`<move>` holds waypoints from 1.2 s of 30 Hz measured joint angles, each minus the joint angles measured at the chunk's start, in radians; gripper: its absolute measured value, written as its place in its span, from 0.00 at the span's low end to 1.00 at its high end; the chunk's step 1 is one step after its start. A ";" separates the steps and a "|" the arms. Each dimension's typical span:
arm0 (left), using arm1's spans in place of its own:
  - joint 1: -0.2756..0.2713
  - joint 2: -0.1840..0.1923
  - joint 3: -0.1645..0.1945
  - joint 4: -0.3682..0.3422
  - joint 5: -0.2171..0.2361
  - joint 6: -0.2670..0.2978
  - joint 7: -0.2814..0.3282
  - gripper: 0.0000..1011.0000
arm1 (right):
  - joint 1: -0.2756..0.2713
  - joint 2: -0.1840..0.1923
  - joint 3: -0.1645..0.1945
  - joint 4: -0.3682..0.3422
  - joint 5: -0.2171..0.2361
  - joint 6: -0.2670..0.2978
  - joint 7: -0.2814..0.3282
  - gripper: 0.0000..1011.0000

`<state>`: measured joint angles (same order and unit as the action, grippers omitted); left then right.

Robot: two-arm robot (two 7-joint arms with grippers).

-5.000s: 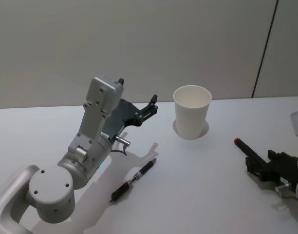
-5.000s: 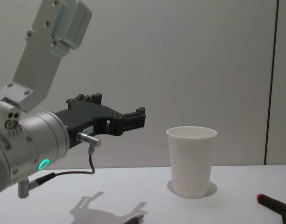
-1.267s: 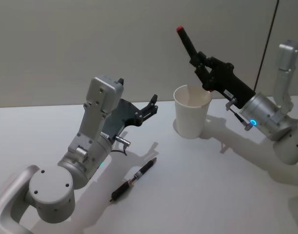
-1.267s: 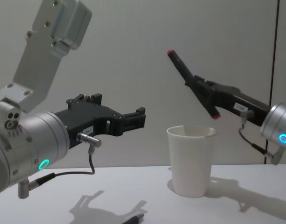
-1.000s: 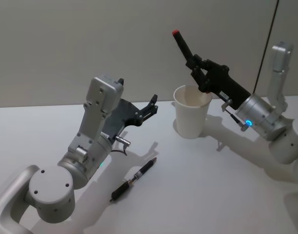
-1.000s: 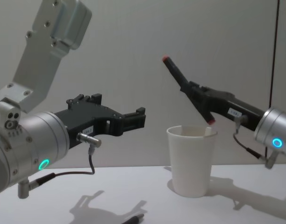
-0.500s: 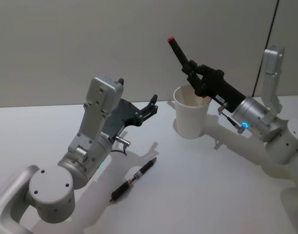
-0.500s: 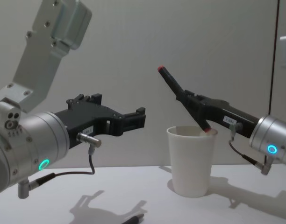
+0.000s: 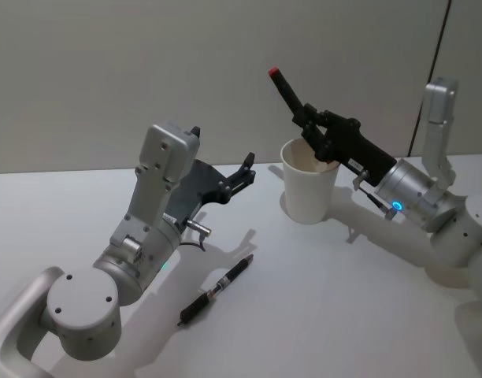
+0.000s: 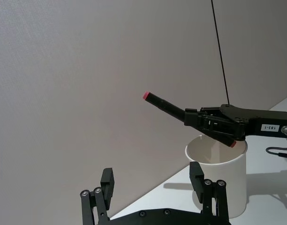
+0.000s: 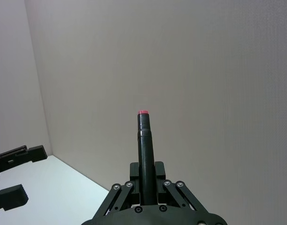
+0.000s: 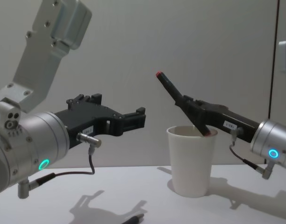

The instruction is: Place the pen into the pen holder.

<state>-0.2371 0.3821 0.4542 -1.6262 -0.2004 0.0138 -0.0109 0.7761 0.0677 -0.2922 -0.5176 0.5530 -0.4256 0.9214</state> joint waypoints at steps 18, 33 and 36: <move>0.000 0.000 0.000 0.000 0.000 0.000 0.000 0.99 | 0.002 0.001 0.002 0.010 -0.002 0.005 0.013 0.69; 0.000 0.000 0.000 0.000 0.000 0.000 0.000 0.99 | -0.013 0.009 0.012 -0.026 0.005 0.020 -0.021 0.99; 0.000 0.000 0.000 0.000 0.000 0.000 0.000 0.99 | -0.031 0.018 0.021 -0.065 0.009 0.032 -0.049 0.99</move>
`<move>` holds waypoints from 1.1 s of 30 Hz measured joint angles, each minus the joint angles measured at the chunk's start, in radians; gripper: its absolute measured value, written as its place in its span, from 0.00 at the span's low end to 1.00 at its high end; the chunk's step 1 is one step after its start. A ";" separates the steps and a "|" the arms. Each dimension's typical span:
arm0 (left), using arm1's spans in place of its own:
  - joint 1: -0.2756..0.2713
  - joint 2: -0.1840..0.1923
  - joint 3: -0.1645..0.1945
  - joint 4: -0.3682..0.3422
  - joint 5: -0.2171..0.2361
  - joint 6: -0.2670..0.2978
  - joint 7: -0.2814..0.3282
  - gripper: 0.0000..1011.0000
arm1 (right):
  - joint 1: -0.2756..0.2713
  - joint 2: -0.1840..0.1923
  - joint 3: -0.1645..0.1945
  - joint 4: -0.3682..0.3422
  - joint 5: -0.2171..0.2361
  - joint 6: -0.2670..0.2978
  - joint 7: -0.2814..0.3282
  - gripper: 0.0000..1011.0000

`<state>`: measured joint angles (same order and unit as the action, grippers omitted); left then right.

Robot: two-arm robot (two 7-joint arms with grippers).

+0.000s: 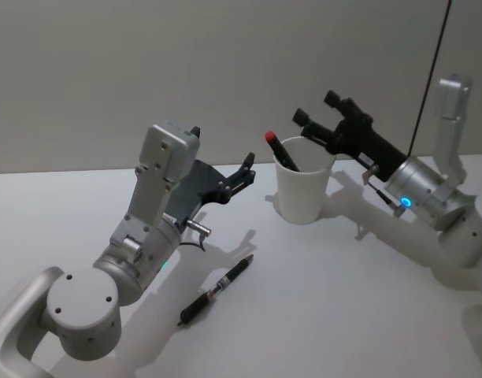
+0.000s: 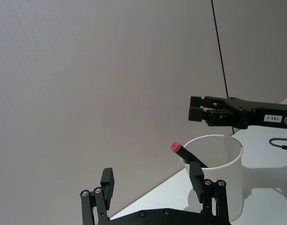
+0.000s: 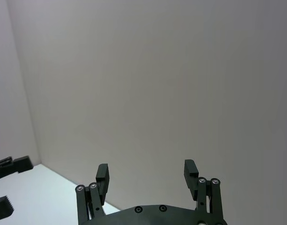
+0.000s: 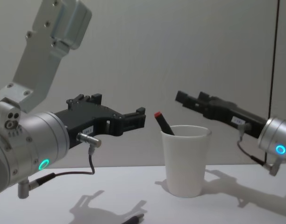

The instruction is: Place the pen into the pen holder.

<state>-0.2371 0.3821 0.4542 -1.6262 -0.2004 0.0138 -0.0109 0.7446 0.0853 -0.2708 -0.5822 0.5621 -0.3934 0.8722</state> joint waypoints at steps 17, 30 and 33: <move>0.000 0.000 0.000 0.000 0.000 0.000 0.000 0.99 | -0.095 0.040 0.029 -0.172 0.004 0.061 -0.115 0.99; 0.000 0.000 0.000 0.000 0.000 0.000 0.000 0.99 | -0.197 0.072 0.031 -0.328 -0.039 0.117 -0.220 0.99; 0.000 0.000 0.000 0.000 0.000 0.000 0.000 0.99 | -0.217 0.079 0.032 -0.358 -0.048 0.128 -0.241 0.99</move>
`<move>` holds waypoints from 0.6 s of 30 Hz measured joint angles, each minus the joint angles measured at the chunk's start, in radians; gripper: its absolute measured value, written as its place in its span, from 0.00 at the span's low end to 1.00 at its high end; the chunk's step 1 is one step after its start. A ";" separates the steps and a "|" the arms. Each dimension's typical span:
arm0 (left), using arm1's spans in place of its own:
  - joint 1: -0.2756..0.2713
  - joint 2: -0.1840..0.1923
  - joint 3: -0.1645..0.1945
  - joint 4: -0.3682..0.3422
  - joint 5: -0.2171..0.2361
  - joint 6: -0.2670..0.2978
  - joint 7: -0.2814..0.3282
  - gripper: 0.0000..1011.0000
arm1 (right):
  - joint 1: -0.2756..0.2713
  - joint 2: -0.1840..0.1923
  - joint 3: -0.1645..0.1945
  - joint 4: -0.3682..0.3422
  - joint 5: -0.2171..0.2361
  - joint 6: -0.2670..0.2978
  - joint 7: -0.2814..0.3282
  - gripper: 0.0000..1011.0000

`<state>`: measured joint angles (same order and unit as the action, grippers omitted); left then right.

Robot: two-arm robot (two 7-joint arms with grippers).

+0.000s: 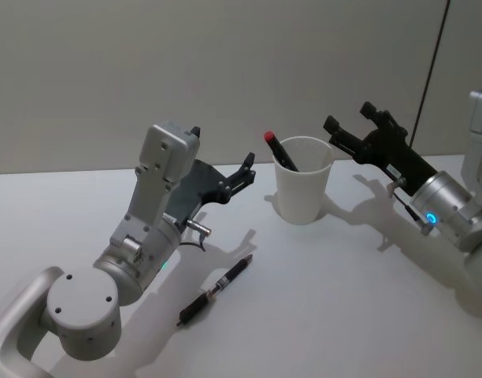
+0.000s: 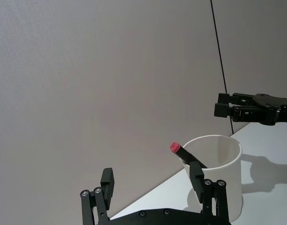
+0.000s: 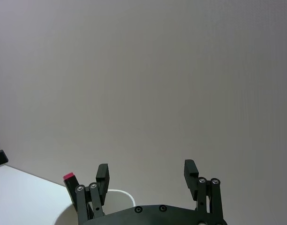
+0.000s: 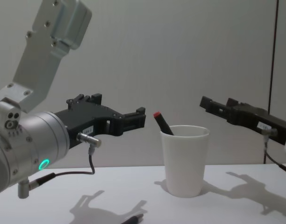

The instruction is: Place the pen into the pen holder.

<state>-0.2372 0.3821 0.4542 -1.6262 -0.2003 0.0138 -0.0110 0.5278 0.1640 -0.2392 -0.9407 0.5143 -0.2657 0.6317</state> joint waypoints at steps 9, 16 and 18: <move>0.000 0.000 0.000 0.000 0.000 0.000 0.000 0.99 | -0.079 0.025 0.002 -0.120 -0.033 0.043 -0.082 0.99; 0.000 0.000 0.000 0.000 0.000 0.000 0.000 0.99 | -0.146 0.047 0.004 -0.222 -0.061 0.080 -0.151 0.99; 0.000 0.000 0.000 0.000 0.000 0.000 0.000 0.99 | -0.157 0.051 0.004 -0.239 -0.066 0.087 -0.163 0.99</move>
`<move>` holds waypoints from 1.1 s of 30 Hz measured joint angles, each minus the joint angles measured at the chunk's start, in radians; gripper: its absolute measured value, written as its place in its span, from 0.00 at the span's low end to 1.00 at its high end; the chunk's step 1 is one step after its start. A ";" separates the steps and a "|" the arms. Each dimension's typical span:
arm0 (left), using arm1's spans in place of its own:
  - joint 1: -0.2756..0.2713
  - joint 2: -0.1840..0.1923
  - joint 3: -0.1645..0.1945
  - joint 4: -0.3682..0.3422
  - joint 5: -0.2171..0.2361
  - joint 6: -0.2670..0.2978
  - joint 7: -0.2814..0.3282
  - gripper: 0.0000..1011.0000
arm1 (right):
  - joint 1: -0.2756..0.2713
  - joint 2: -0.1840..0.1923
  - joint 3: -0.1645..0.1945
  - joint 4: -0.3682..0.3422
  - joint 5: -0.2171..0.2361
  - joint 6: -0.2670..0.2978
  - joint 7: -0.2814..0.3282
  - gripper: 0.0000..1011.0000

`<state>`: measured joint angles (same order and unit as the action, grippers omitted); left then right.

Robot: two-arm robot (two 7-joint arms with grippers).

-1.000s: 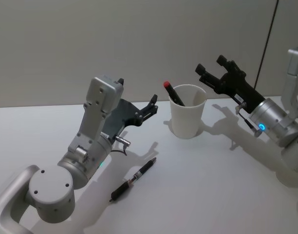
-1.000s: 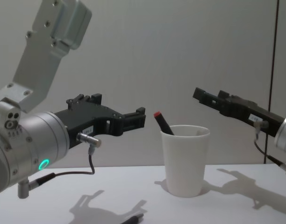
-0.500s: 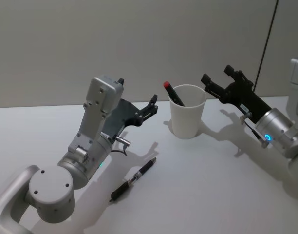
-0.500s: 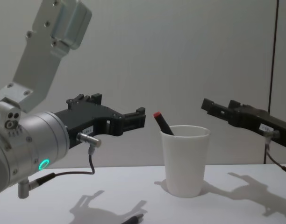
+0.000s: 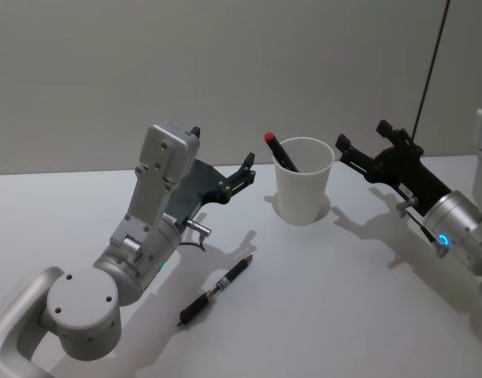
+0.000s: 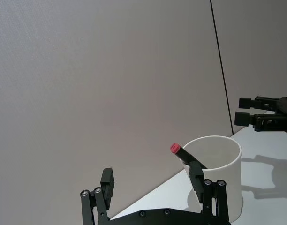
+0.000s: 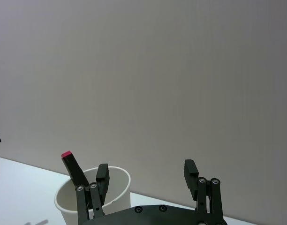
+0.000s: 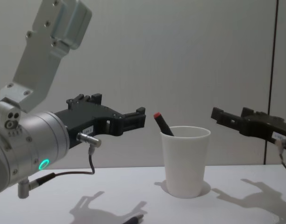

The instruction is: Place the pen into the pen holder.

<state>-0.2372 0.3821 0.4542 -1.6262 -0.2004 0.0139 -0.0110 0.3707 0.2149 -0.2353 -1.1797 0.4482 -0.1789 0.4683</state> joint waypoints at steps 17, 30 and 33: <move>0.000 0.000 0.000 0.000 0.000 0.000 0.000 0.99 | -0.145 0.046 0.003 -0.222 -0.061 0.081 -0.152 0.99; 0.000 0.000 0.000 0.000 0.000 0.000 0.000 0.99 | -0.256 0.082 0.006 -0.390 -0.107 0.141 -0.267 0.99; 0.000 0.000 0.000 0.000 0.000 0.000 0.000 0.99 | -0.282 0.090 0.007 -0.430 -0.118 0.156 -0.293 0.99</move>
<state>-0.2371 0.3821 0.4542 -1.6262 -0.2004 0.0139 -0.0110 0.0887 0.3052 -0.2286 -1.6099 0.3307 -0.0230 0.1752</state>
